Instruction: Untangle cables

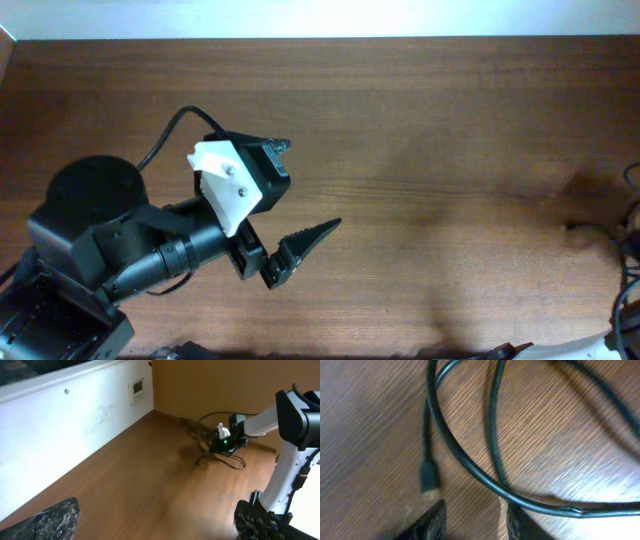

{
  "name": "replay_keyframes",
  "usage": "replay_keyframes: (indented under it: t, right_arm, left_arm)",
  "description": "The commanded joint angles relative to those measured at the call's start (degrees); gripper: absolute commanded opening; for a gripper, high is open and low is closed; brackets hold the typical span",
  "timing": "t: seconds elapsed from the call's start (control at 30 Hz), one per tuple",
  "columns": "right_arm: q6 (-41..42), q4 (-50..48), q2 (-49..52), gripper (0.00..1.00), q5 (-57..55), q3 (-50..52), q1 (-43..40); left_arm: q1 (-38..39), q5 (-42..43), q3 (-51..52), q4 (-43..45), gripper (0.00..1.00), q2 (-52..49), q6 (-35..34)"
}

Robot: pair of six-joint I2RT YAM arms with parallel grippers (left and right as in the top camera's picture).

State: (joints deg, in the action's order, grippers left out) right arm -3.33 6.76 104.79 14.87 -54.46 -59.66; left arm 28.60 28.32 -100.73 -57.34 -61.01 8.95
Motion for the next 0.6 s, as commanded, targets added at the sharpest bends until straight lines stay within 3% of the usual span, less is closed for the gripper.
replay_keyframes:
  t: [0.0, 0.03, 0.1, 0.17, 0.2, 0.3, 0.43, 0.5, 0.57]
  right_arm:
    - [-0.87, -4.81, 0.57, 0.99, -5.42, -0.76, -2.40]
    - [-0.87, -5.14, 0.57, 0.99, -1.36, -2.95, -4.59]
    - [-0.87, -5.16, 0.50, 0.99, 21.46, -7.06, -5.75]
    - [0.26, -5.20, 0.46, 0.99, 44.78, -14.14, -3.21]
    - [3.10, -3.91, 0.35, 0.99, 49.31, -17.09, -0.90]
    - [5.73, -1.09, -2.12, 0.99, 54.58, -21.81, 11.96]
    - [5.70, -1.84, -7.89, 0.99, 54.55, -28.79, 28.76]
    - [5.70, -1.79, -11.67, 0.99, 54.49, -33.38, 33.59]
    - [3.15, 4.76, -17.94, 0.98, 47.30, -36.52, 36.87]
  left_arm:
    - [0.13, 1.05, -0.26, 2.03, 0.99, 0.35, -2.03]
    - [0.13, 1.05, -0.26, 2.82, 0.99, 0.35, -2.93]
    - [0.13, 1.03, -0.26, 2.80, 0.99, 0.35, -2.91]
    - [0.13, 1.01, -0.26, 2.69, 0.99, 0.35, -2.89]
    - [0.13, 0.81, -0.26, 2.60, 0.99, 0.35, -2.89]
    - [0.13, -1.46, -0.26, 2.56, 0.99, 0.35, -2.89]
    - [0.11, -22.01, -0.28, 2.82, 0.99, 0.39, -2.89]
    - [0.11, -27.50, -0.28, 4.79, 0.99, 1.33, -2.86]
    - [0.11, -37.81, -0.28, 8.81, 0.99, 3.17, -2.84]
